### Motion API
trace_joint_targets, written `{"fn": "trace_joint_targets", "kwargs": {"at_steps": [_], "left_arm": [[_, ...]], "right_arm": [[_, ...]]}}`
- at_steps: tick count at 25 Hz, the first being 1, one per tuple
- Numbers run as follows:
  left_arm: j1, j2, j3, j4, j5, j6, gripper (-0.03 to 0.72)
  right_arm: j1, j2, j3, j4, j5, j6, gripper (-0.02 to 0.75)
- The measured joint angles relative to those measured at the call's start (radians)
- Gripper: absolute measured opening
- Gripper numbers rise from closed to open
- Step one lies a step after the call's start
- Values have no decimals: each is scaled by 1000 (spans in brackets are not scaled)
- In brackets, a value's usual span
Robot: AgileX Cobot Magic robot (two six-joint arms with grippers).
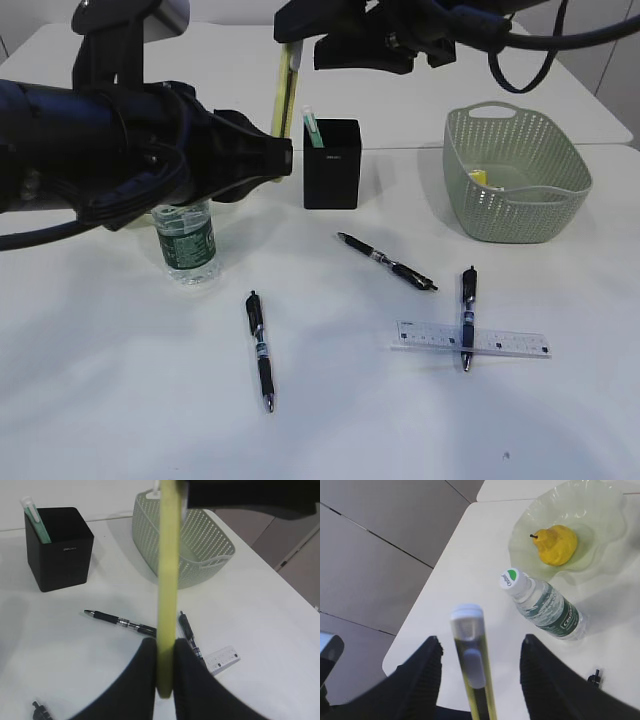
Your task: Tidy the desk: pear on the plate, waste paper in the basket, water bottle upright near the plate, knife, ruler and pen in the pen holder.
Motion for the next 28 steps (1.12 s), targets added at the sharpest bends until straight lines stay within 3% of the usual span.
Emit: {"fn": "trace_joint_targets", "kwargs": {"at_steps": [17, 28], "left_arm": [[0, 0, 0, 0, -30, 0, 39], [0, 6, 0, 2, -23, 0, 39]], "right_arm": [[26, 43, 0, 85, -48, -65, 382], [40, 51, 0, 99, -52, -92, 306]]}}
